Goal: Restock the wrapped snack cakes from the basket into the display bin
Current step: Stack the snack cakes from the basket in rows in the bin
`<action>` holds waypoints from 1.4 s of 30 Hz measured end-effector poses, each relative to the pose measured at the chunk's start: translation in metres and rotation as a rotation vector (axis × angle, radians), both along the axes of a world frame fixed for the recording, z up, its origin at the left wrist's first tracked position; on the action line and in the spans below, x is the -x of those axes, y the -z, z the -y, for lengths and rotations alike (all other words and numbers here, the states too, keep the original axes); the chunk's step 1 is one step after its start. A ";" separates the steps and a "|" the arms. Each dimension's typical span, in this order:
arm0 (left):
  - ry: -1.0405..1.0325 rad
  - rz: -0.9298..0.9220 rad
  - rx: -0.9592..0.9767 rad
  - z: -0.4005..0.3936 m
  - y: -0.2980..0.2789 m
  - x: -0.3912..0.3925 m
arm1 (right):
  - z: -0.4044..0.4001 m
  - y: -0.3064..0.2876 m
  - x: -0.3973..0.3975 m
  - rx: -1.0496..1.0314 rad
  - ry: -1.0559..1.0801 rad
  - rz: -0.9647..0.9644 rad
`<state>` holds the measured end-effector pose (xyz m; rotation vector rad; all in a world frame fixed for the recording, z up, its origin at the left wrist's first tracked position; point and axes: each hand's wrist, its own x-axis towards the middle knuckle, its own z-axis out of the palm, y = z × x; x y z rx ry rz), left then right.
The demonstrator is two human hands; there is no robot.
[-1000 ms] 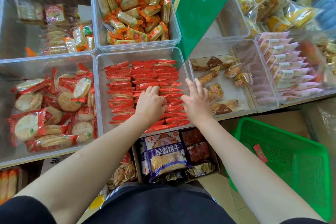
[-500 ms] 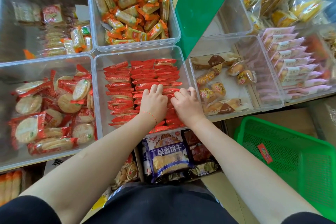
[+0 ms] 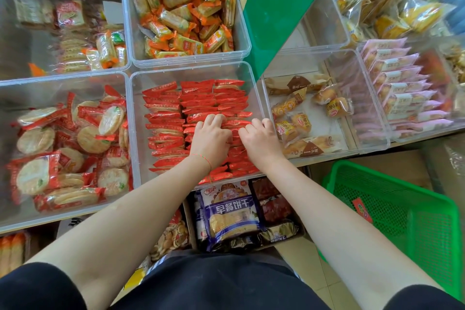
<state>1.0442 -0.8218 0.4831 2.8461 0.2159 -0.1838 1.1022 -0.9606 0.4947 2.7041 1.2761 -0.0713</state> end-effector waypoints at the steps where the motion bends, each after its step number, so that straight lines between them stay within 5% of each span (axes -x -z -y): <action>1: -0.004 0.011 -0.005 0.000 0.001 0.000 | 0.000 -0.001 0.002 0.028 -0.002 0.000; 5: -0.014 -0.005 -0.044 0.000 0.004 0.000 | 0.000 -0.010 0.000 0.174 -0.019 0.025; 11: -0.021 0.134 0.112 -0.019 0.002 0.022 | 0.009 -0.017 0.006 -0.005 0.013 -0.069; 18: -0.004 0.224 0.173 -0.014 -0.002 0.040 | 0.005 -0.008 0.014 0.086 0.007 -0.110; 21: 0.061 0.111 0.229 -0.001 -0.006 0.029 | 0.006 -0.008 0.009 0.083 0.013 -0.115; 26: 0.129 -0.102 0.040 0.012 -0.006 0.011 | 0.009 -0.005 0.006 0.014 0.036 -0.166; 42: -0.021 -0.092 0.141 0.005 -0.006 0.009 | 0.025 -0.025 0.004 -0.037 0.126 -0.063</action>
